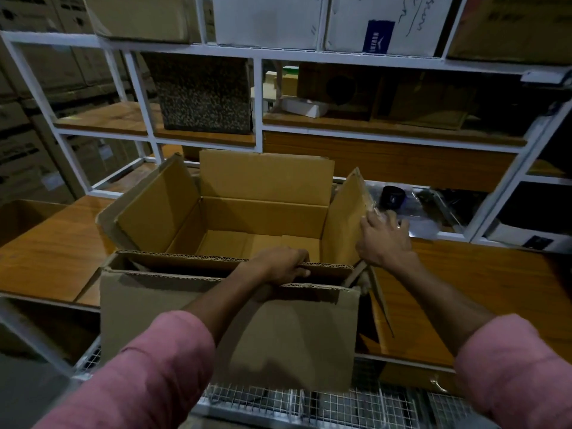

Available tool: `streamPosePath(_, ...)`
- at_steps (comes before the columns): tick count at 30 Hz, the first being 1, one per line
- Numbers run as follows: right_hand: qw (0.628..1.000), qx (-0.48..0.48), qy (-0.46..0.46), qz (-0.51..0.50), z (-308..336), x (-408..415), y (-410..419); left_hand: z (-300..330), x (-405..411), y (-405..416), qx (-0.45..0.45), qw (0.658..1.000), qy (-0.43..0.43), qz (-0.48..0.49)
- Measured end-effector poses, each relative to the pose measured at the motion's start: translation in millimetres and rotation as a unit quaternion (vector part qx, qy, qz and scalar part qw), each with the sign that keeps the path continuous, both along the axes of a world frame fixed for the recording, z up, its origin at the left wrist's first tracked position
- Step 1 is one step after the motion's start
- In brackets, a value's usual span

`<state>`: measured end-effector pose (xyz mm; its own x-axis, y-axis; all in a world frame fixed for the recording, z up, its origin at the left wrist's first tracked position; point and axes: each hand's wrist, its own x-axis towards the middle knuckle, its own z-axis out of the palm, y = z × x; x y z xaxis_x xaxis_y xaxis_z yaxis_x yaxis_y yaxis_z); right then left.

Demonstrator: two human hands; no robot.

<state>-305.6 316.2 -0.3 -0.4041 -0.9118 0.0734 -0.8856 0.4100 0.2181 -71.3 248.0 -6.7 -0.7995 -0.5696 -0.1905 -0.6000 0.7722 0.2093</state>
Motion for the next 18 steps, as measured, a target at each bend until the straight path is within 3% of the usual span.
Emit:
streamPosePath(6,0.999,0.011,-0.019,0.034,2,1,2,0,1,3,0.025,1.000,-0.007,0.010)
streamPosePath(11,0.994,-0.064,-0.048,0.074,2,5,12,7,1,14,0.127,0.986,0.094,0.045)
streamPosePath(18,0.960,-0.224,-0.125,0.113,8,-5,38,23,-58,43,-0.081,0.978,0.189,0.042)
